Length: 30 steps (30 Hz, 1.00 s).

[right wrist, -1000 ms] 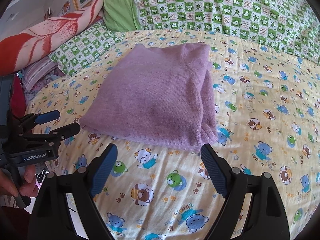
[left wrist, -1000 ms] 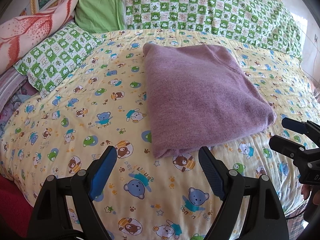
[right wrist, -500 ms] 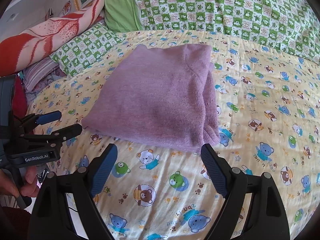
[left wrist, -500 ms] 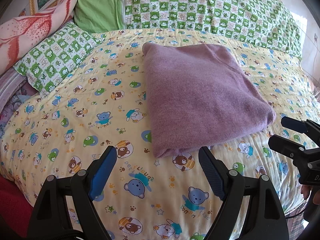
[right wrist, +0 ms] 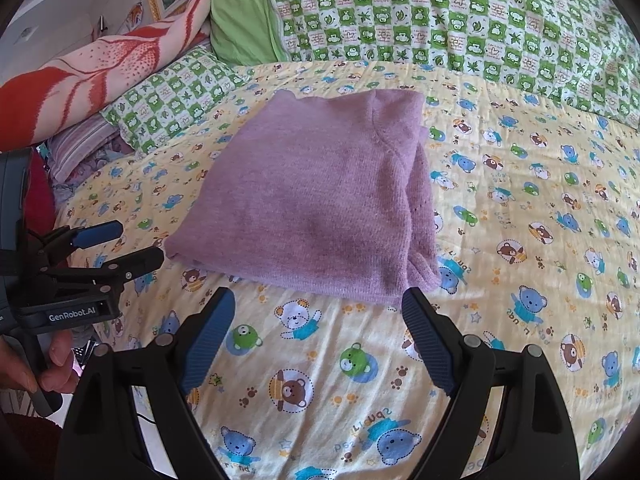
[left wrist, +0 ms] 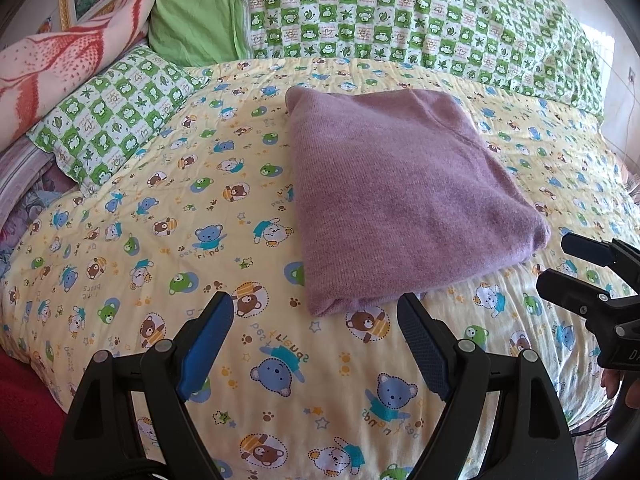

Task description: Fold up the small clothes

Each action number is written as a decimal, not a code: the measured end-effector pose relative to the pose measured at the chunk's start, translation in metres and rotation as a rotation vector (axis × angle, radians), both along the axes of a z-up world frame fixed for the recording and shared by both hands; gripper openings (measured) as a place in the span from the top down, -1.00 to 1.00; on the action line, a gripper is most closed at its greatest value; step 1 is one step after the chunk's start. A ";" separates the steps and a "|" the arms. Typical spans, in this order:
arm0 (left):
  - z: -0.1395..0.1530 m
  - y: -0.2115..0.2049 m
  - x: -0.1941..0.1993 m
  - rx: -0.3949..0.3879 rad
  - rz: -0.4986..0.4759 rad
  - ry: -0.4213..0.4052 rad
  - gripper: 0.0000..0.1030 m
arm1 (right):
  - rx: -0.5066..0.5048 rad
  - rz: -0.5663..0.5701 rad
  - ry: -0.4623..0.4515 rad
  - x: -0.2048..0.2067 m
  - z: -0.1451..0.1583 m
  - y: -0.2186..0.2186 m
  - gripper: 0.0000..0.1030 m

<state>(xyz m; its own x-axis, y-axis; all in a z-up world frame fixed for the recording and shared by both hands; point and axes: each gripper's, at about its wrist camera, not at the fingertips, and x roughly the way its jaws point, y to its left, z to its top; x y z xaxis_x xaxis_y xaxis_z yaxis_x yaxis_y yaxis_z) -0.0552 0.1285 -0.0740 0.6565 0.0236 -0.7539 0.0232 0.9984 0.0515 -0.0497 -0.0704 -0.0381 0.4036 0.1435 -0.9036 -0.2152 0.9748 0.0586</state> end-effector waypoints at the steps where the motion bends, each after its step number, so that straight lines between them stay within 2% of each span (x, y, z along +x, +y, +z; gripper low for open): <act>1: 0.000 0.001 0.000 0.000 -0.002 0.001 -0.64 | 0.001 0.001 -0.001 0.000 0.000 0.001 -0.66; 30: 0.004 0.004 0.008 0.002 -0.001 0.018 -0.64 | 0.011 0.007 -0.011 0.010 0.004 0.006 -0.66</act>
<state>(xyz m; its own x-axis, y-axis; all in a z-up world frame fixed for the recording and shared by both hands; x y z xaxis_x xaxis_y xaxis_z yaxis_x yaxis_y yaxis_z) -0.0471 0.1321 -0.0702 0.6431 0.0245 -0.7654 0.0248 0.9983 0.0528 -0.0400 -0.0645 -0.0336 0.4128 0.1565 -0.8973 -0.2231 0.9725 0.0670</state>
